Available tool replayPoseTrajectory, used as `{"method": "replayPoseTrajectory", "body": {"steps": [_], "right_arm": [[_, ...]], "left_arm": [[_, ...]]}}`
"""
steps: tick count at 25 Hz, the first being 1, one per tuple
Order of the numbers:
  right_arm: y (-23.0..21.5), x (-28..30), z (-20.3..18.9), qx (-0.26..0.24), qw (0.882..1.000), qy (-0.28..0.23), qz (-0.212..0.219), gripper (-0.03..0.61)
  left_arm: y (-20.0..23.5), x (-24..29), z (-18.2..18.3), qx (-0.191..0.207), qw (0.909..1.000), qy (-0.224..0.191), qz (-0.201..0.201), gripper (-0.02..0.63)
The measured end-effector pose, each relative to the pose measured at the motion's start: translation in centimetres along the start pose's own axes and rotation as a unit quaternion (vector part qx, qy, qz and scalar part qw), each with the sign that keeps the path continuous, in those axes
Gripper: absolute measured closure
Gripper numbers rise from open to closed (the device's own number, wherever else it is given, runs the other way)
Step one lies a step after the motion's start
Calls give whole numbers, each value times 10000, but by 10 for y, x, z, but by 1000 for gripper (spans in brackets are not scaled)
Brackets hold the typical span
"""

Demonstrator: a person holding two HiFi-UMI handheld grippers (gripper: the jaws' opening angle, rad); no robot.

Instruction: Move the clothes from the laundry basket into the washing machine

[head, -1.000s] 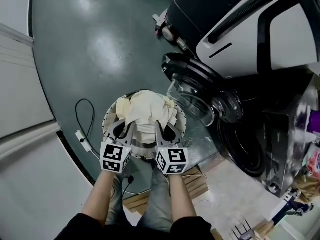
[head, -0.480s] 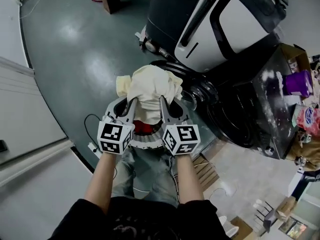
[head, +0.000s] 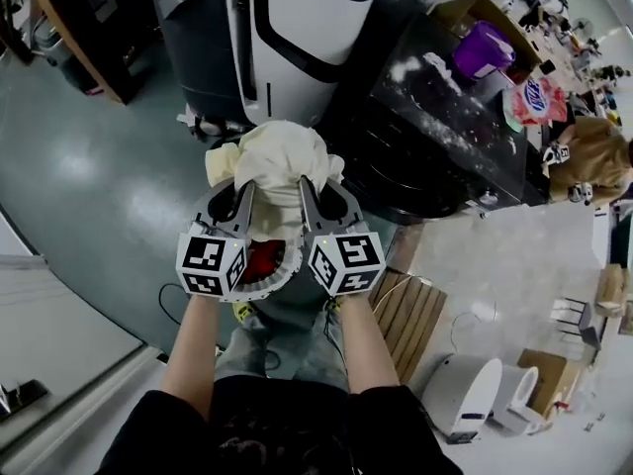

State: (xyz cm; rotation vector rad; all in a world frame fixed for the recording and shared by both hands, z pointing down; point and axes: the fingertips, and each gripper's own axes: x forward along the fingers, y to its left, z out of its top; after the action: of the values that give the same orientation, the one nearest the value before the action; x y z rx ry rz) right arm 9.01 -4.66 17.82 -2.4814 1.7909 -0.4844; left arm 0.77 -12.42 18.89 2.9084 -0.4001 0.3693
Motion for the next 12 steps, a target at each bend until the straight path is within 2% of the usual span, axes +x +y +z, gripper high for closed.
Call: {"method": "replayPoseTrajectory", "body": {"steps": [6, 9, 12], "right_arm": [[-113, -100, 22, 173, 9961, -286, -814, 520], [-171, -147, 24, 321, 9931, -353, -1067, 520], [-220, -182, 22, 339, 9923, -352, -1136, 520]], "left_arm": [[-139, 58, 11, 261, 9961, 79, -834, 571], [-207, 86, 7, 313, 9944, 123, -1000, 571], [-264, 114, 1, 240, 9941, 183, -1044, 571]]}}
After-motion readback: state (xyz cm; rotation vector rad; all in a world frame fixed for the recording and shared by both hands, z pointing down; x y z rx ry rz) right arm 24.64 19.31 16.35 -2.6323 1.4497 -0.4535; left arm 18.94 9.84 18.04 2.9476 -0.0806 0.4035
